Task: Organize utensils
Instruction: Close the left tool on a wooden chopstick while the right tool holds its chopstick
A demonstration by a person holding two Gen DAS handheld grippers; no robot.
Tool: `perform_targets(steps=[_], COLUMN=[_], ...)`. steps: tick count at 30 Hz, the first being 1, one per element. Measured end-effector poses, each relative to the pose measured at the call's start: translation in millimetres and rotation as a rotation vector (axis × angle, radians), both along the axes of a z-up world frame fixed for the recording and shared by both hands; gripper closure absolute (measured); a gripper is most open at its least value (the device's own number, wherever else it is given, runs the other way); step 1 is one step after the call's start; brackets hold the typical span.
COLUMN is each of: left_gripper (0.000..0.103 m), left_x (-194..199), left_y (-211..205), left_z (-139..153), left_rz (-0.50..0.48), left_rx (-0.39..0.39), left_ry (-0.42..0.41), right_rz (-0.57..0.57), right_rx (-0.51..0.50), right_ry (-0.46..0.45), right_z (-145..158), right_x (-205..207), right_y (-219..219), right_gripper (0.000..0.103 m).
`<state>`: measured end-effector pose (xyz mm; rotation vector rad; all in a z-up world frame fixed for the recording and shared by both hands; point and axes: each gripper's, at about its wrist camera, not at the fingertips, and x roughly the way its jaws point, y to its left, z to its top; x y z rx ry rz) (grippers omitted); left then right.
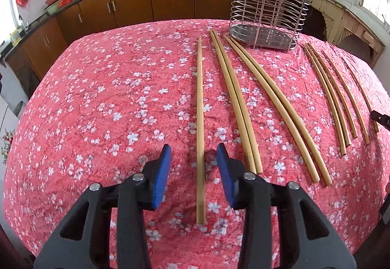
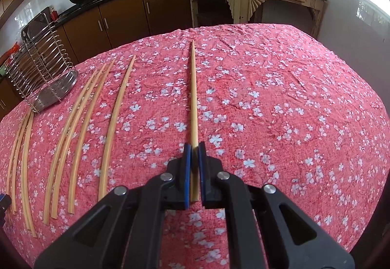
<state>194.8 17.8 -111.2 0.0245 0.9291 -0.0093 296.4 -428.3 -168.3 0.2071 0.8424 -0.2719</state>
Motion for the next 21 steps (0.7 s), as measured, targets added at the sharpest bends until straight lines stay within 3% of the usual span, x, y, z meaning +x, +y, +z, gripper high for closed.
perform_targets(steps=[3,6,7,12,21], left_gripper=[0.071,0.093,0.095,0.095,0.094], left_x=[-5,-4,-2,33,19], left_y=[0,-1,-1,9,23], left_z=[0,1,1,2,3], left_rz=[0.004,0.004,-0.003,0.018,0.002], left_rx=[0.008,0.031,0.038,0.107,0.024], left_ry=[-0.011,-0.014,-0.012,-0.010,-0.004], right_rz=[0.000,0.000,-0.001,0.000,0.006], right_rx=[0.003,0.005,0.005,0.020,0.007], right_ry=[0.000,-0.001,-0.002,-0.007,-0.001], right_z=[0,0,0,-2,-2], right_x=[0,1,1,1,-3], right_y=[-1,-1,-1,-5,-4], right_gripper=[0.095,0.095,0.095,0.095,0.095])
